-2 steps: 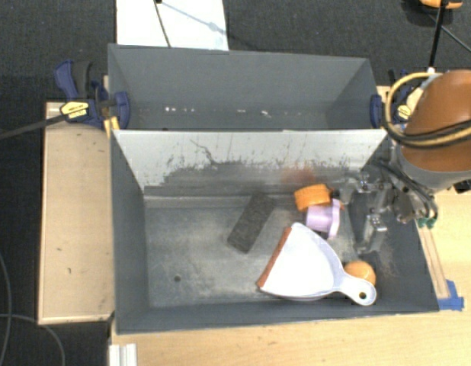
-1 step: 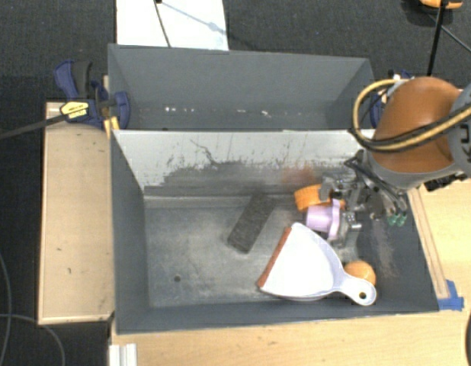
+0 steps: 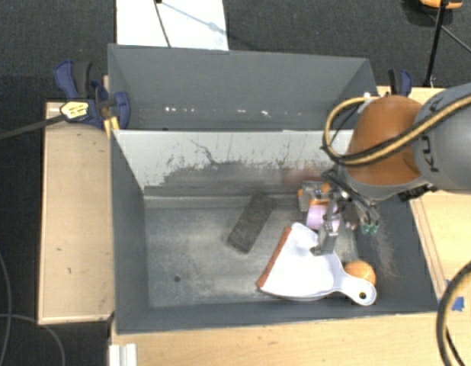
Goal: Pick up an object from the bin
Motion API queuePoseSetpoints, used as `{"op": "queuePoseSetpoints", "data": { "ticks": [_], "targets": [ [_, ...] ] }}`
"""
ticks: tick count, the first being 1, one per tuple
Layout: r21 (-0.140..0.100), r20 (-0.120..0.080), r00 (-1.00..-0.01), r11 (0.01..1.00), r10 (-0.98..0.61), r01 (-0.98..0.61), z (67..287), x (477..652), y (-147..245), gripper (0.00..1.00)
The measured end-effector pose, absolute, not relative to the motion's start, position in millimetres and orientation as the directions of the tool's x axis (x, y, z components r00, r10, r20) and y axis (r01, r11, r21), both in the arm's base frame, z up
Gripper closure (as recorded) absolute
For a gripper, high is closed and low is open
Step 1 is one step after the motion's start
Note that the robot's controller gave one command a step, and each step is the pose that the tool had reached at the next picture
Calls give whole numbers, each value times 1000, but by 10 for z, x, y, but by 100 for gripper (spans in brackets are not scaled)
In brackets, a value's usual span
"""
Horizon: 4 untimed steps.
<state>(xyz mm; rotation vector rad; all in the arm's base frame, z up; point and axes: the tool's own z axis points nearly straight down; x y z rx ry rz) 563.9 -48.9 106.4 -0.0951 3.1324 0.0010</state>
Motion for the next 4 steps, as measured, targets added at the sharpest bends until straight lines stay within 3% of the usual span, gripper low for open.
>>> {"op": "queuePoseSetpoints", "data": {
  "ticks": [1, 2, 3, 4],
  "targets": [
    [0, -1, -1000, 1000, 22, 22, 717, 5721, -346, 0],
    [2, -5, -972, 972, 233, 233, 708, 5370, -564, 100],
    [1, -5, -973, 973, 232, 232, 708, 5370, -563, 100],
    [1, 1, -970, 970, 242, 242, 1472, 5263, -589, 100]
  ]
}}
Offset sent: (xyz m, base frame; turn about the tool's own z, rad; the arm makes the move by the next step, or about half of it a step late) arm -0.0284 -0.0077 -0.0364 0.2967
